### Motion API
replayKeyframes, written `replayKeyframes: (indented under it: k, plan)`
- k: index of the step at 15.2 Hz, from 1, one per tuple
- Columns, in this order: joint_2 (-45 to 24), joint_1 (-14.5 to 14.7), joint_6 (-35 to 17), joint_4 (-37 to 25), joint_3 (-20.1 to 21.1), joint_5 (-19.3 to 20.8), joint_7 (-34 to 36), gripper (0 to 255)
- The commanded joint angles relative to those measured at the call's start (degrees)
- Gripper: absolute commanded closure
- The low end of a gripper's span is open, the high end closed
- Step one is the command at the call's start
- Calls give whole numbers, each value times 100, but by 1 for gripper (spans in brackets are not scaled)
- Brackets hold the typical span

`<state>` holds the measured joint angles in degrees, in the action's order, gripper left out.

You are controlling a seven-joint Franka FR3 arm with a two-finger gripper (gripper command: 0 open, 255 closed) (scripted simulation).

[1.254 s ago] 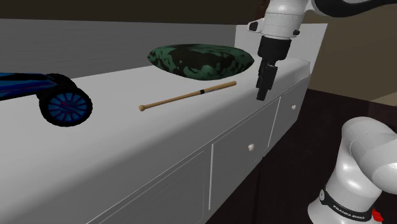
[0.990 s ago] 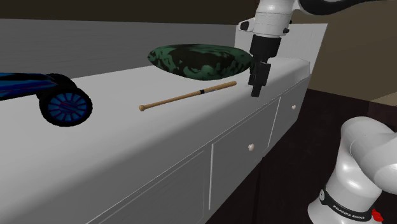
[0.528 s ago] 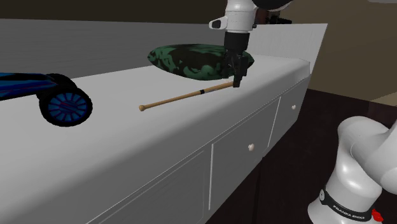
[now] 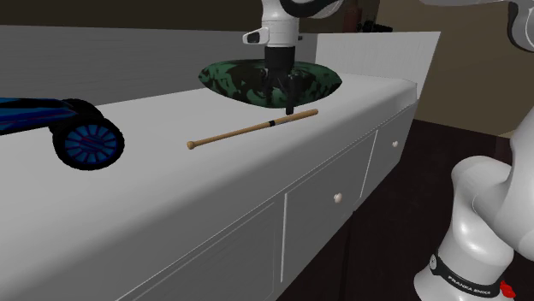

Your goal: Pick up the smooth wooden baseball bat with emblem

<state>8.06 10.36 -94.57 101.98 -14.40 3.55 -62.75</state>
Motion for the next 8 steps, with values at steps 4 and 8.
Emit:
replayKeyframes:
  k: [4, 8]
  plan:
    - [-19, 2, -334, 323, -10, 2, -79, 0]
    - [-6, 3, -456, 457, -9, 6, -69, 255]
